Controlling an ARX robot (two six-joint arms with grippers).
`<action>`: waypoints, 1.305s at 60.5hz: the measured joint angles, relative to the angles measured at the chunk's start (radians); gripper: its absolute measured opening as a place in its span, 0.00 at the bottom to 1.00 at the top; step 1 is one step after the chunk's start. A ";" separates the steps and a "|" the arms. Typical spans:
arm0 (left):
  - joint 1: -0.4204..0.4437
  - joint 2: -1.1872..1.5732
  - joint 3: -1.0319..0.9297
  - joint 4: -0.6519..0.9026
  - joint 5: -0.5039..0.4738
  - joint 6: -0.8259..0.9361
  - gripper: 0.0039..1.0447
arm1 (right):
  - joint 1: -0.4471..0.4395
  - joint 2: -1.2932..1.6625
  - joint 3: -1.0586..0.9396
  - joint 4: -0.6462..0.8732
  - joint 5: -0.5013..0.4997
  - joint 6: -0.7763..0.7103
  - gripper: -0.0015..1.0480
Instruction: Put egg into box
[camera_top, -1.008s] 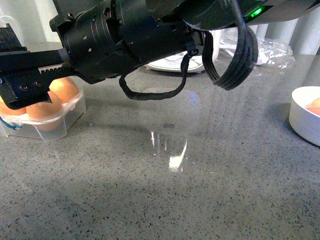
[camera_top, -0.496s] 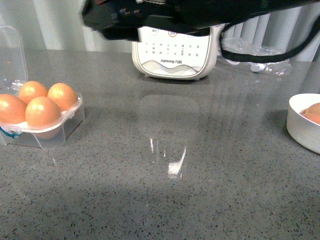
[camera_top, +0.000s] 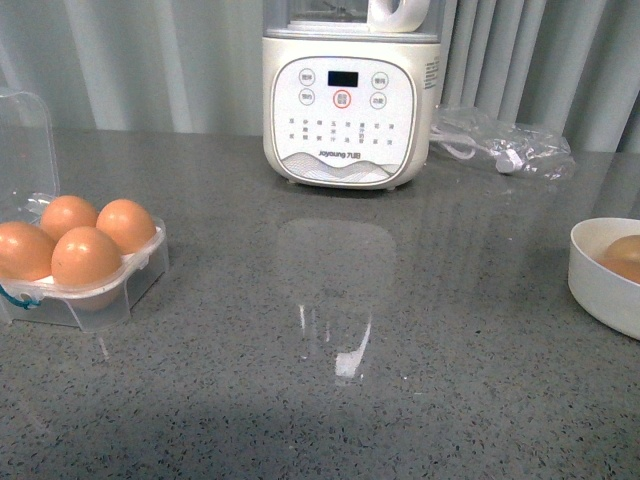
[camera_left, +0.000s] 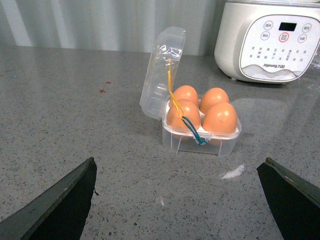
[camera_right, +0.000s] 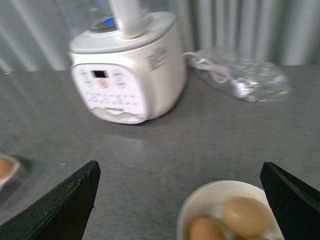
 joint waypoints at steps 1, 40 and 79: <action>0.000 0.000 0.000 0.000 0.000 0.000 0.94 | -0.012 -0.011 -0.005 -0.002 -0.002 0.000 0.93; 0.000 0.000 0.000 0.000 0.000 0.000 0.94 | -0.165 -0.537 -0.376 -0.027 0.093 -0.131 0.10; 0.000 0.000 0.000 0.000 0.000 0.000 0.94 | 0.008 -0.754 -0.584 -0.024 0.259 -0.134 0.03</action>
